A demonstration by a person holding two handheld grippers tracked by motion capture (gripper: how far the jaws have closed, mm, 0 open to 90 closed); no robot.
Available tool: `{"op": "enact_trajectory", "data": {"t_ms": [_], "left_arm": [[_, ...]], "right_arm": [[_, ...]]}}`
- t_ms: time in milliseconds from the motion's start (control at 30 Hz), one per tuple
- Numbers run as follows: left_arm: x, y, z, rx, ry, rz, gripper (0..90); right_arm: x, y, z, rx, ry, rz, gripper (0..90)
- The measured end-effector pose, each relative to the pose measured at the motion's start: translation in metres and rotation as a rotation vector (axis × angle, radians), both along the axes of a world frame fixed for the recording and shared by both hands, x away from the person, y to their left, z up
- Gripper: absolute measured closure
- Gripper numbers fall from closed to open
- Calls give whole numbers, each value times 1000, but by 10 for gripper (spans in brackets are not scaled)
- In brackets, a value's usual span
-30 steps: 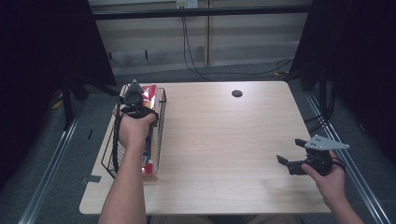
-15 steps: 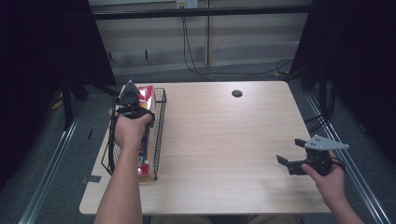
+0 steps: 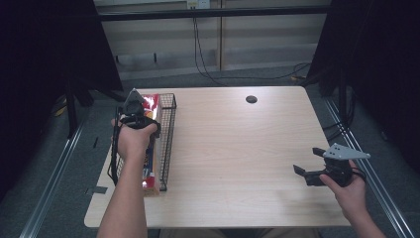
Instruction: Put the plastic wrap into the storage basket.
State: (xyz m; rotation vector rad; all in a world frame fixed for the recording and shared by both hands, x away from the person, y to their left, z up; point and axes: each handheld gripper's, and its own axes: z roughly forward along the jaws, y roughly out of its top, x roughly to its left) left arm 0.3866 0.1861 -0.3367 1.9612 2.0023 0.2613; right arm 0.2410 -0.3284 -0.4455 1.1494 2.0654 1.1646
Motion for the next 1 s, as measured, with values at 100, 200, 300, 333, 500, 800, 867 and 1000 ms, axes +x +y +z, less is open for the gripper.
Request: {"op": "enact_trajectory", "data": {"t_ms": [100, 200, 300, 333, 500, 800, 867, 1000], "left_arm": [[0, 1, -2, -8, 8, 0, 437], [-1, 2, -4, -5, 7, 5, 437], [-1, 5, -6, 0, 8, 4, 438], [-1, 6, -6, 8, 10, 5, 437], [-2, 9, -11, 10, 15, 5, 437], [-1, 12, -20, 9, 28, -5, 437], [-1, 13, -22, 8, 31, -4, 437], [0, 16, -24, 12, 33, -19, 436]], "right_arm": [[0, 0, 0, 2, 4, -2, 48], [0, 0, 0, 4, 5, -1, 48], [-1, 0, 0, 6, 5, 1, 48], [-1, 0, 0, 5, 4, 2, 48], [-1, 0, 1, 6, 5, 0, 48], [-1, 0, 1, 5, 3, 4, 48], [-1, 0, 1, 4, 2, 3, 48], [-1, 0, 1, 4, 3, 2, 48]]}}
